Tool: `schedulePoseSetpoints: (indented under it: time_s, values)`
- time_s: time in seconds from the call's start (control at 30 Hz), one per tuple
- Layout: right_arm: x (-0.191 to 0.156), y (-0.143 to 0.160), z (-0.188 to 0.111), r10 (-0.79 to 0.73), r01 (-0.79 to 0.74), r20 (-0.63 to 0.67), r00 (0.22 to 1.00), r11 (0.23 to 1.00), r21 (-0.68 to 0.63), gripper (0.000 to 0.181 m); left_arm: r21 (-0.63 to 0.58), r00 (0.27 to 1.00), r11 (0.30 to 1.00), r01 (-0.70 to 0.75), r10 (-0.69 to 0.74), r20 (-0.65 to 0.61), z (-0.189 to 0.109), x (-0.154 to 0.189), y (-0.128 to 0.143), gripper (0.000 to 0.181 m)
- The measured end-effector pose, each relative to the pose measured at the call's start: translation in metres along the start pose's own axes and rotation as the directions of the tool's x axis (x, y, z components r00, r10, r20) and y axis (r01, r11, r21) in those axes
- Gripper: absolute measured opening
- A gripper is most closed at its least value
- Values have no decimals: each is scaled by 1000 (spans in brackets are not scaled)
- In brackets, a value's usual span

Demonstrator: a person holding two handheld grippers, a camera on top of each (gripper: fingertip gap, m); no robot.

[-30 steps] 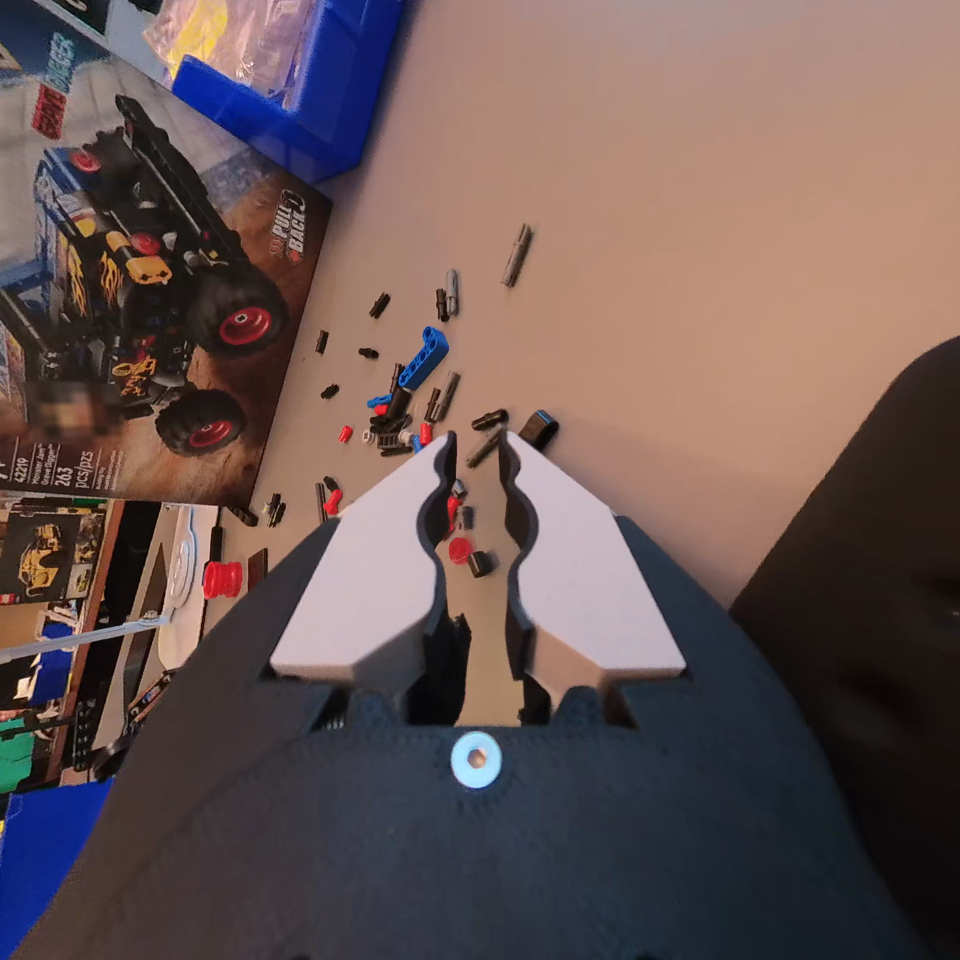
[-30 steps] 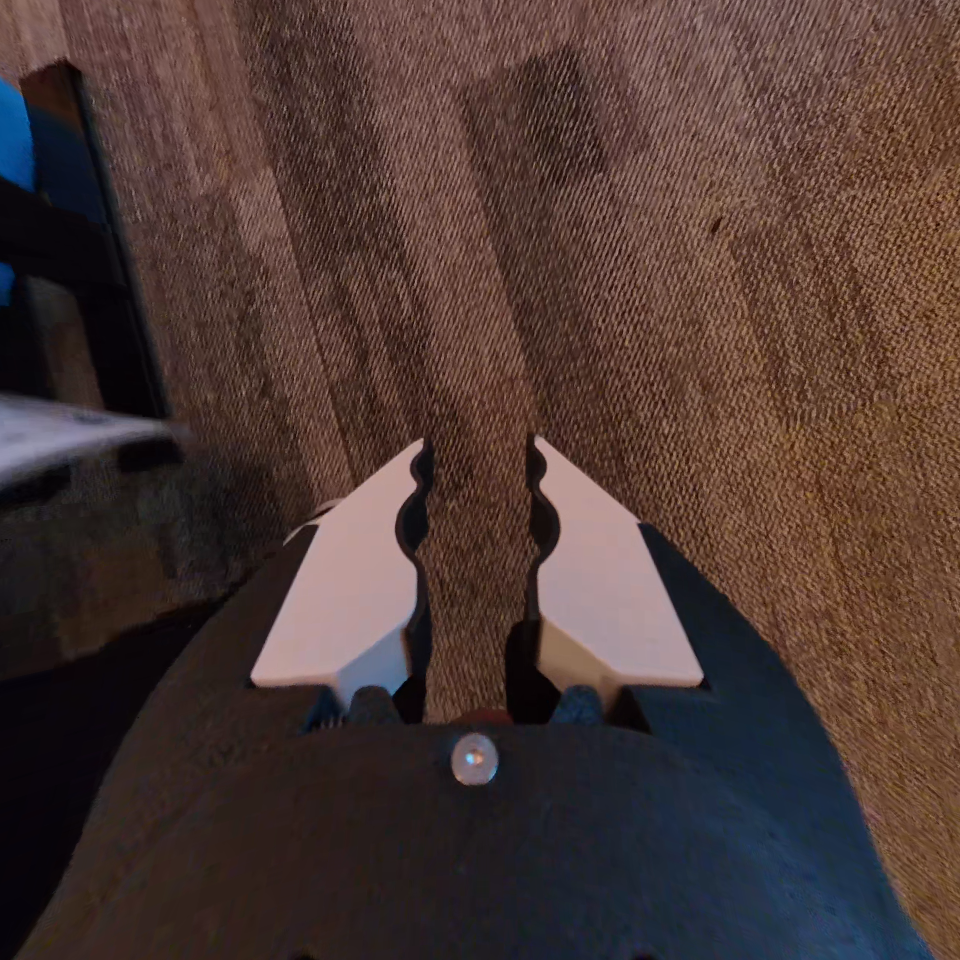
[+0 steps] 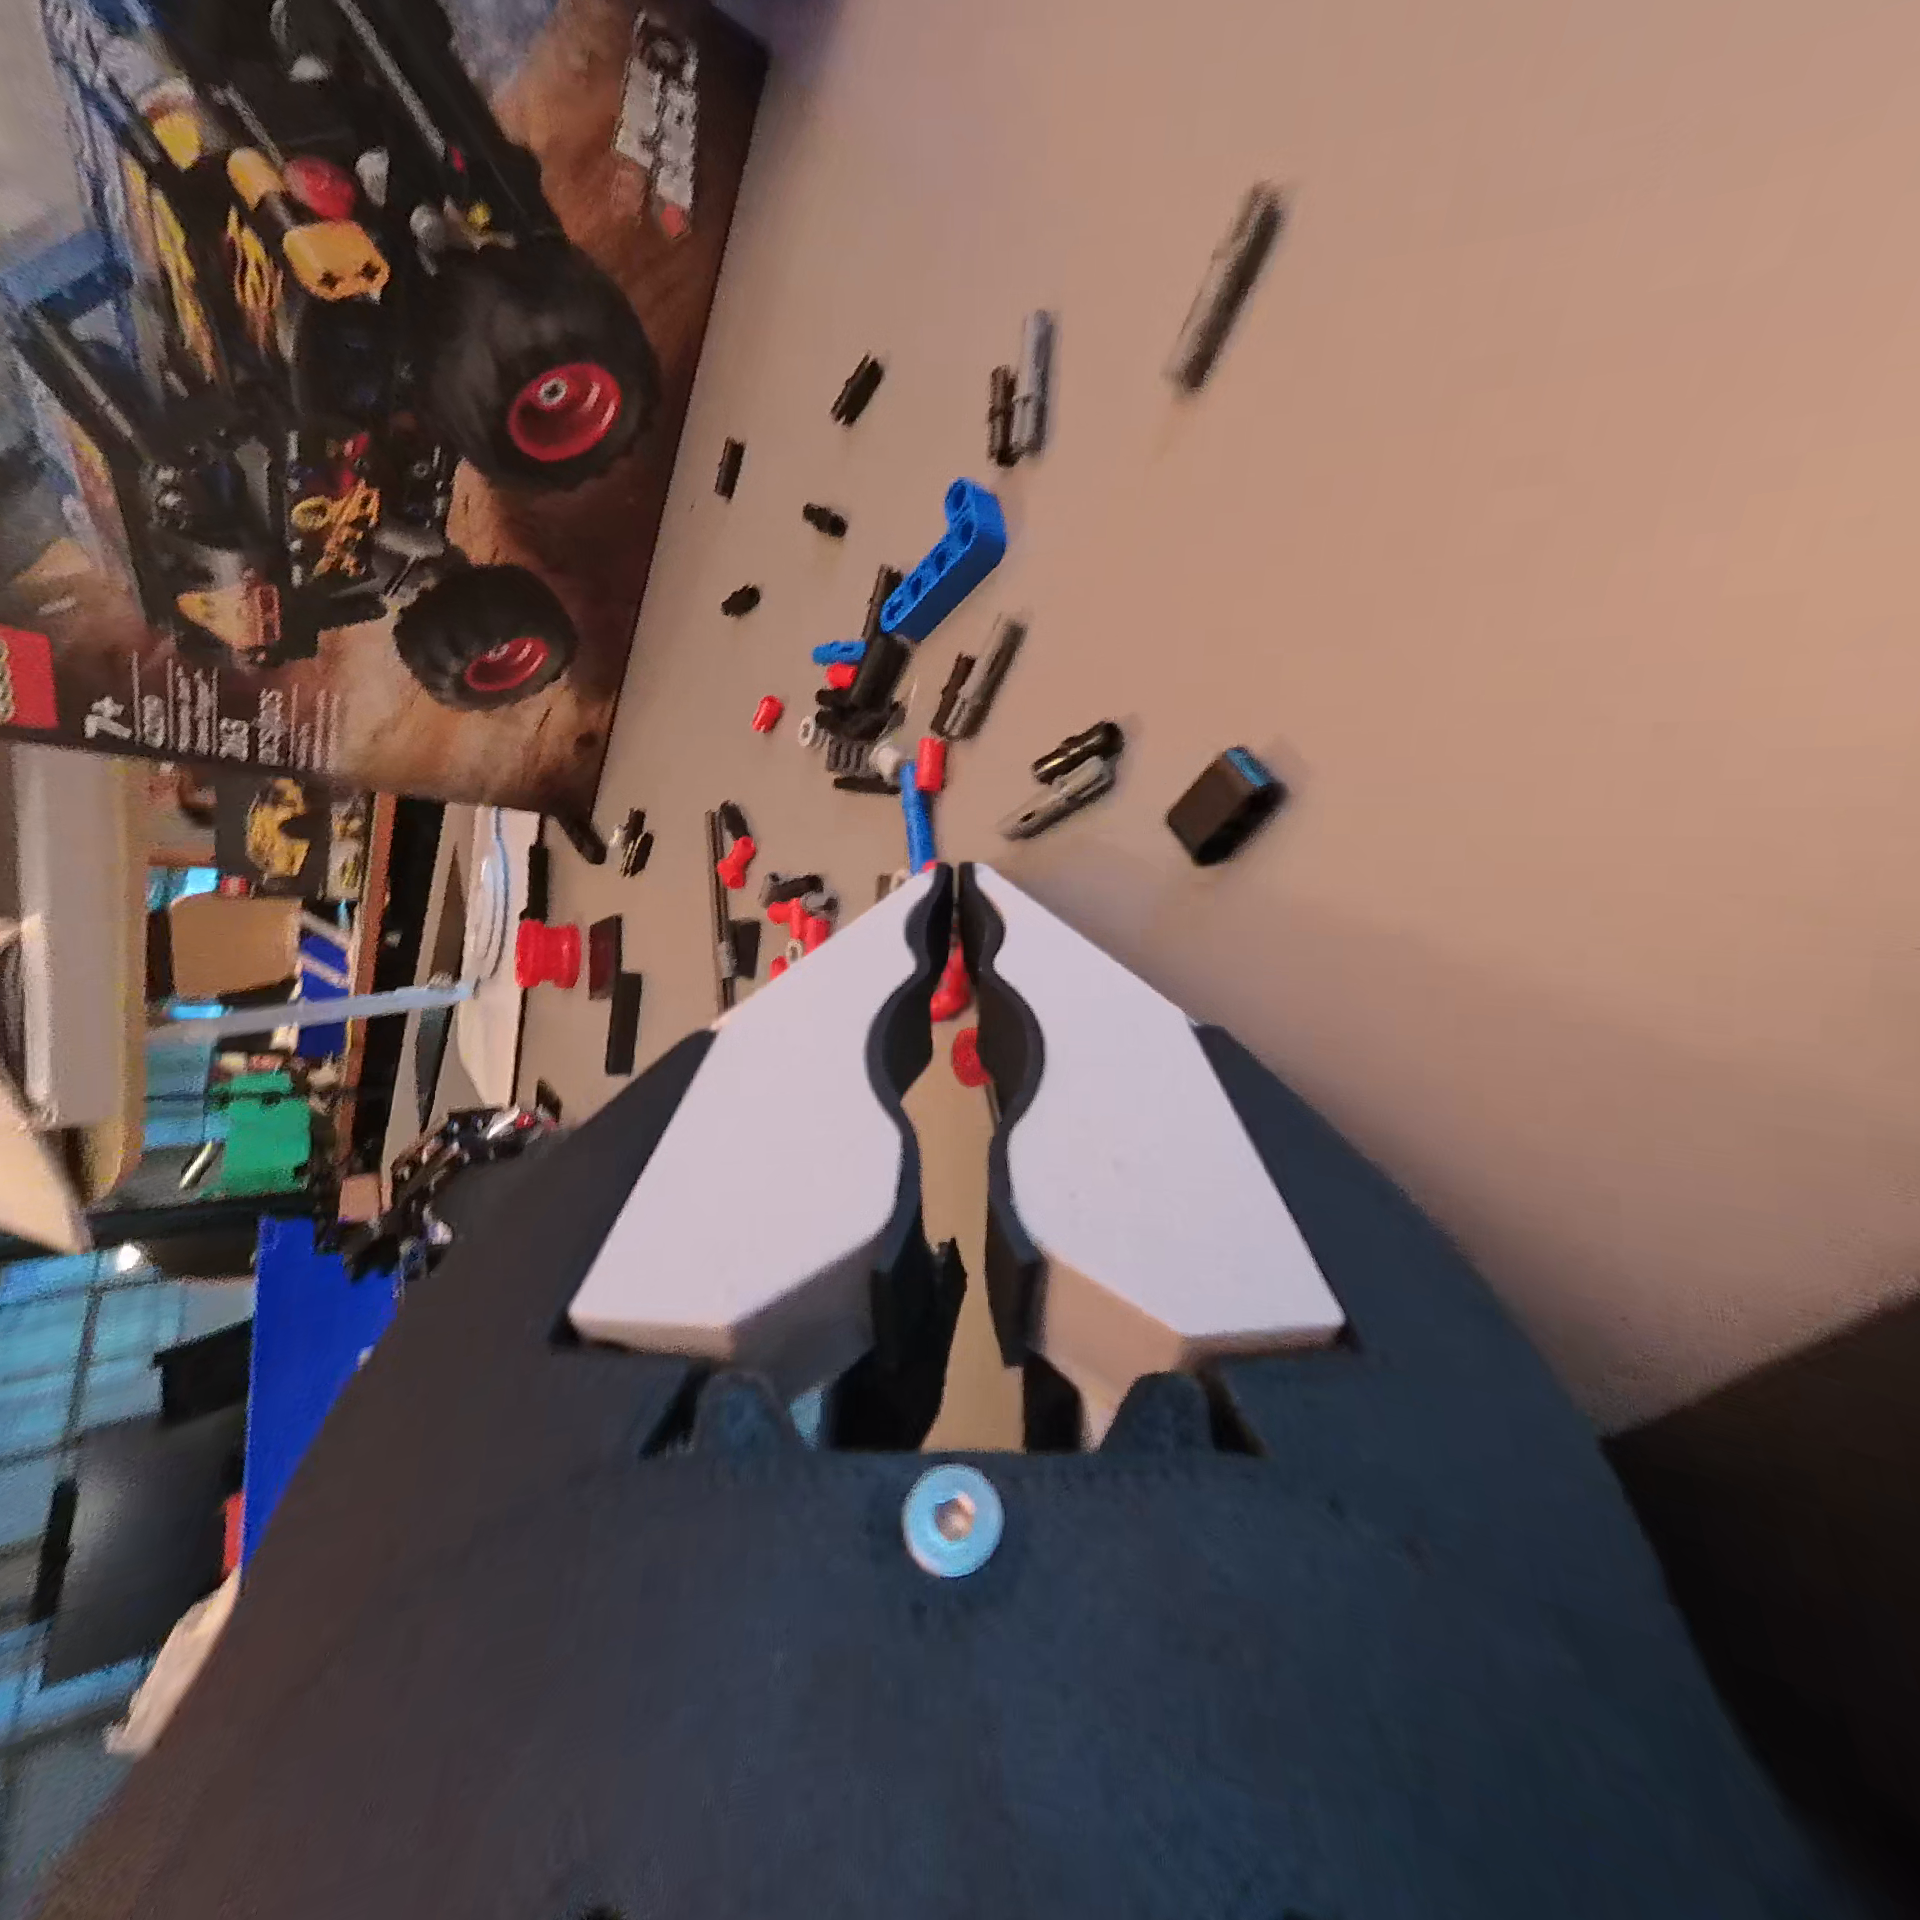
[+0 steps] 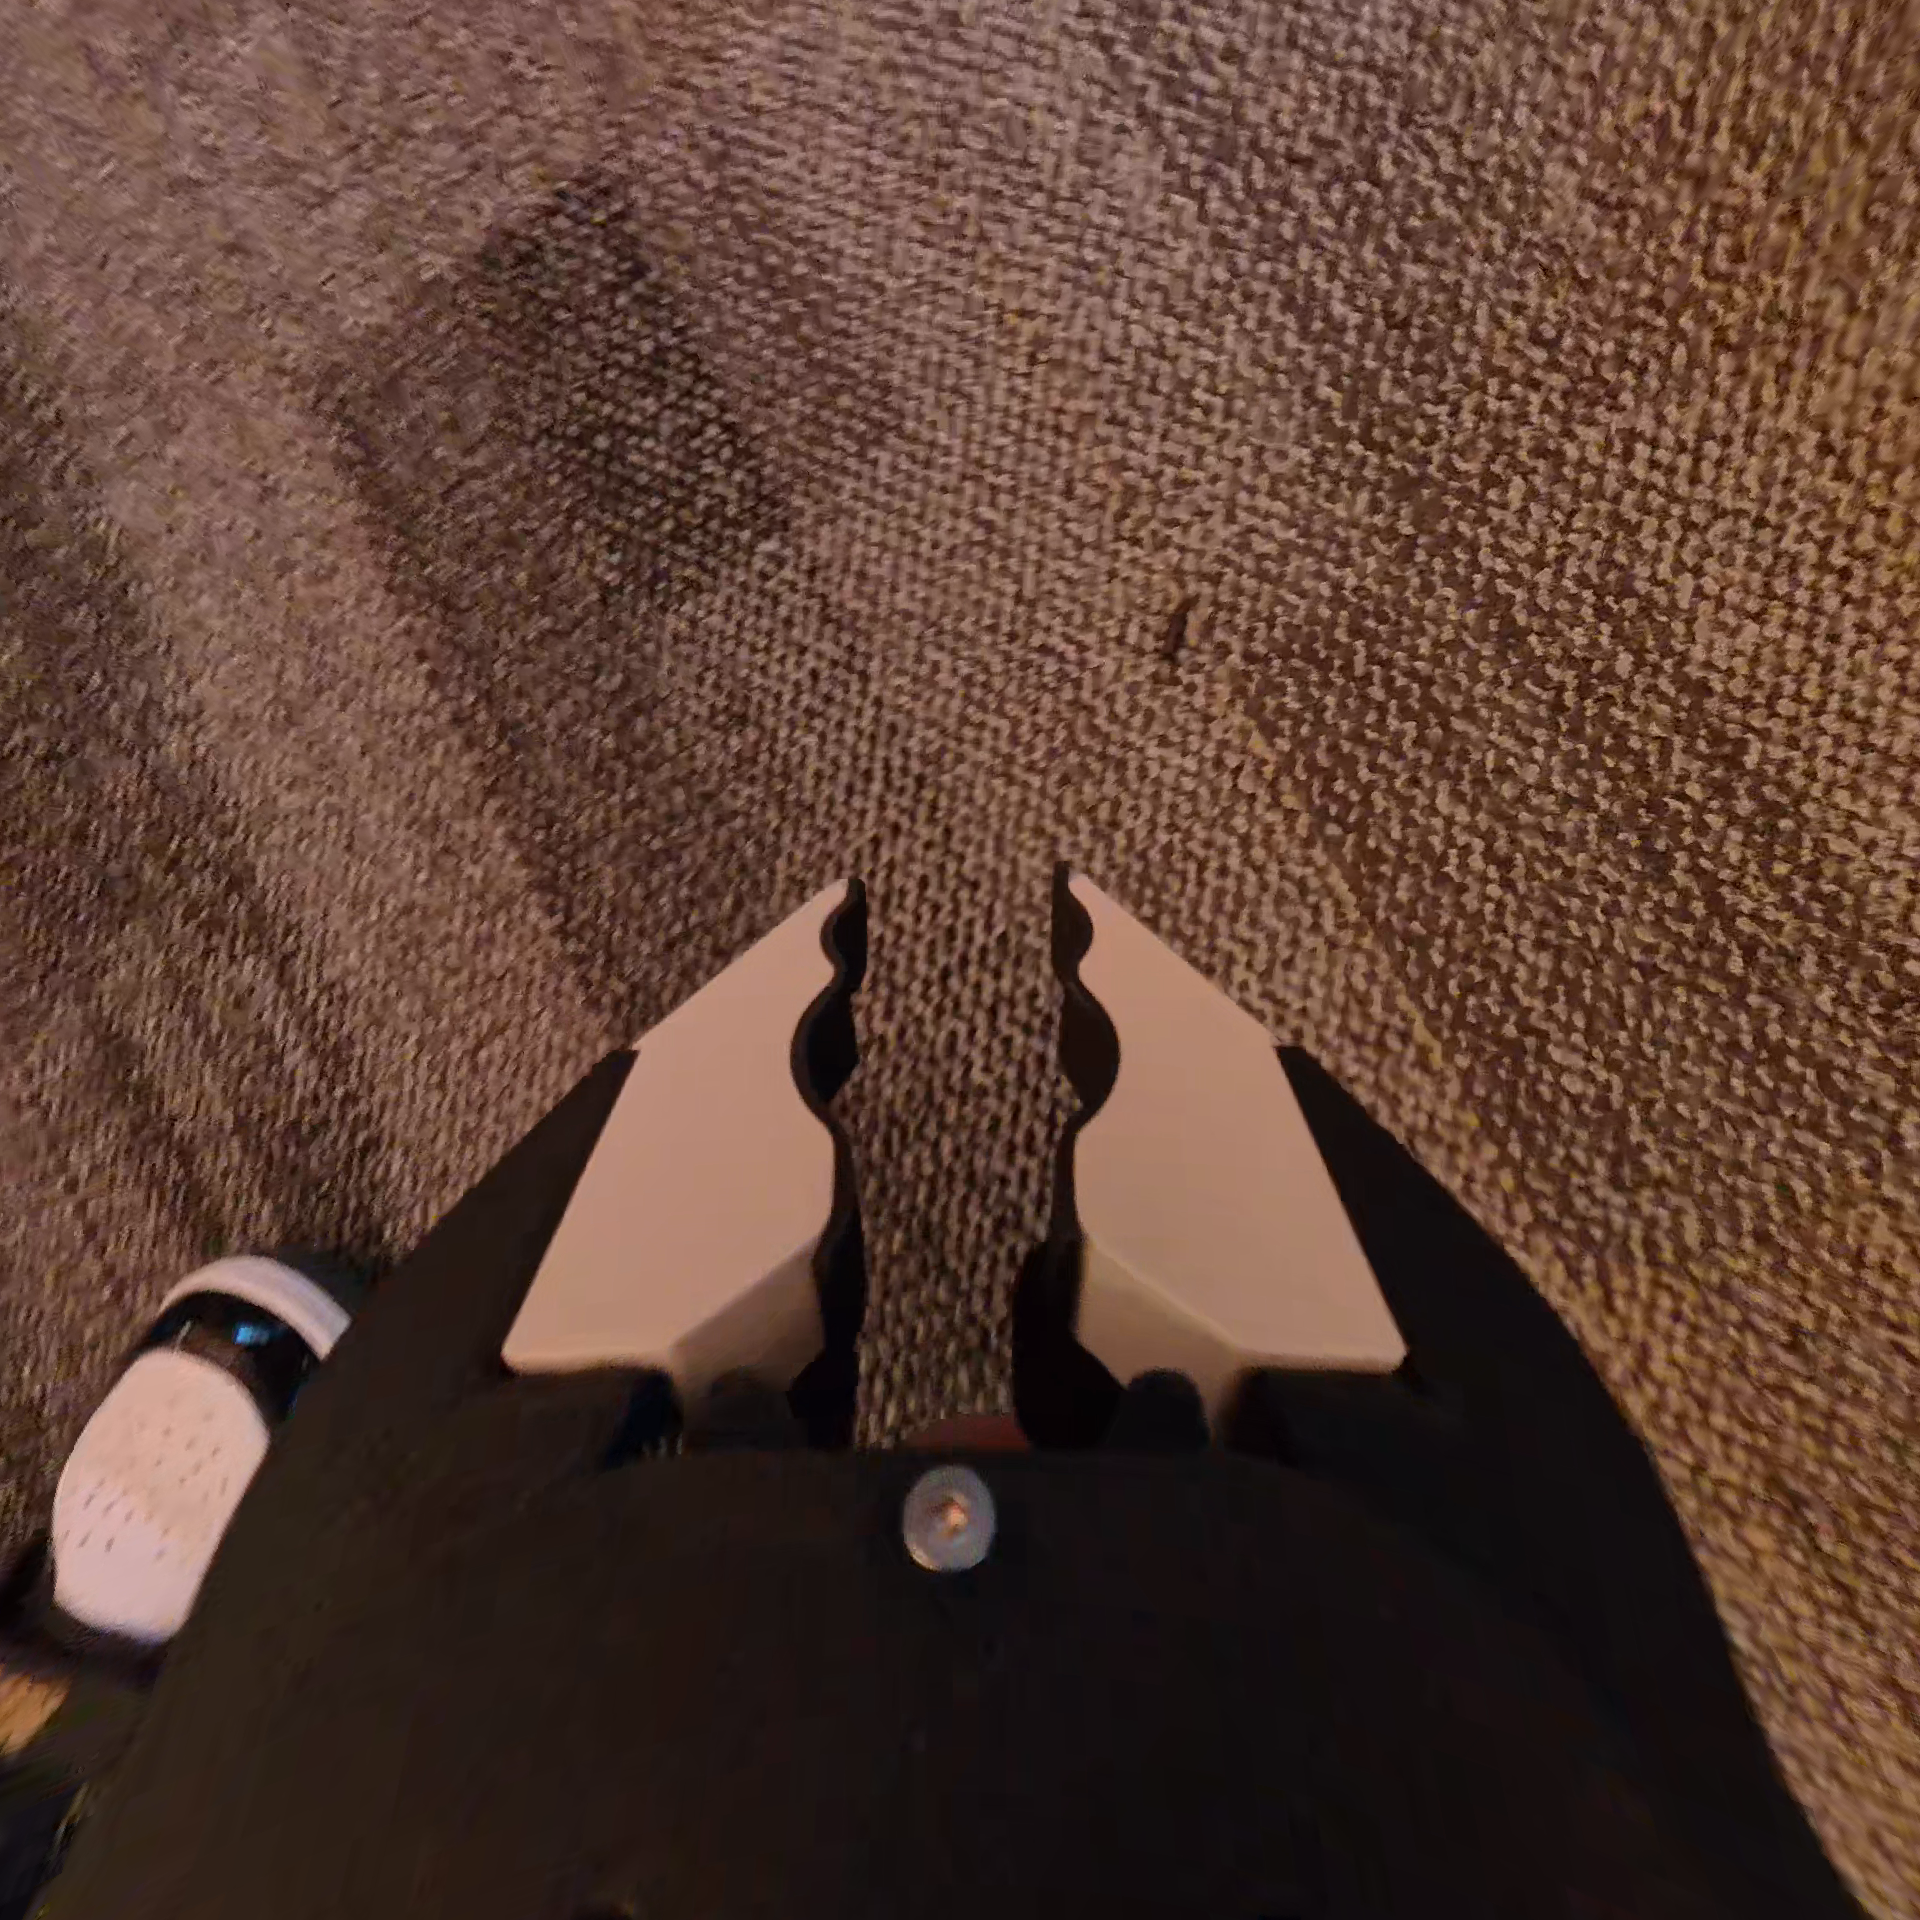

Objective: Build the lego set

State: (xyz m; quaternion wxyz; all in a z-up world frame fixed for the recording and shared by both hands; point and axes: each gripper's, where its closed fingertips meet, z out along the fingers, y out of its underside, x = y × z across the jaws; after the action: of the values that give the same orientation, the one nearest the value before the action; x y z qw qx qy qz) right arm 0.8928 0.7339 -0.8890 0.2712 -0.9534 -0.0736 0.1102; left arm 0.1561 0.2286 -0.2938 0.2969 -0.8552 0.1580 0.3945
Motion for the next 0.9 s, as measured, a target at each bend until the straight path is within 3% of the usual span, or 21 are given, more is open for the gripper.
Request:
schedulePoseSetpoints:
  time_s: [0.27,0.47,0.53,0.67,0.73,0.83,0.9]
  values:
    - [48,-9,97,1,-4,-37,999,997,-76,27,-227,982,967,115,-76,176,10,-27,30,8]
    - [72,-14,142,2,-14,-80,997,990,-138,22,-322,973,935,146,-77,219,11,-31,43,2]
    - [81,-19,144,-9,-5,-118,993,993,-121,3,-341,970,927,154,-76,230,11,-33,46,2]
    - [81,-18,145,-77,61,-119,990,989,-133,3,-365,968,918,153,-65,243,10,-33,47,2]
    - [78,-19,142,-21,10,-90,996,993,-116,2,-370,968,917,152,-62,244,10,-33,47,1]
    - [58,-39,123,86,-87,34,996,996,9,3,-356,969,923,147,-63,237,11,-32,44,2]
    - [21,-62,95,127,-154,238,963,983,101,3,-341,971,929,144,-66,229,11,-31,41,2]
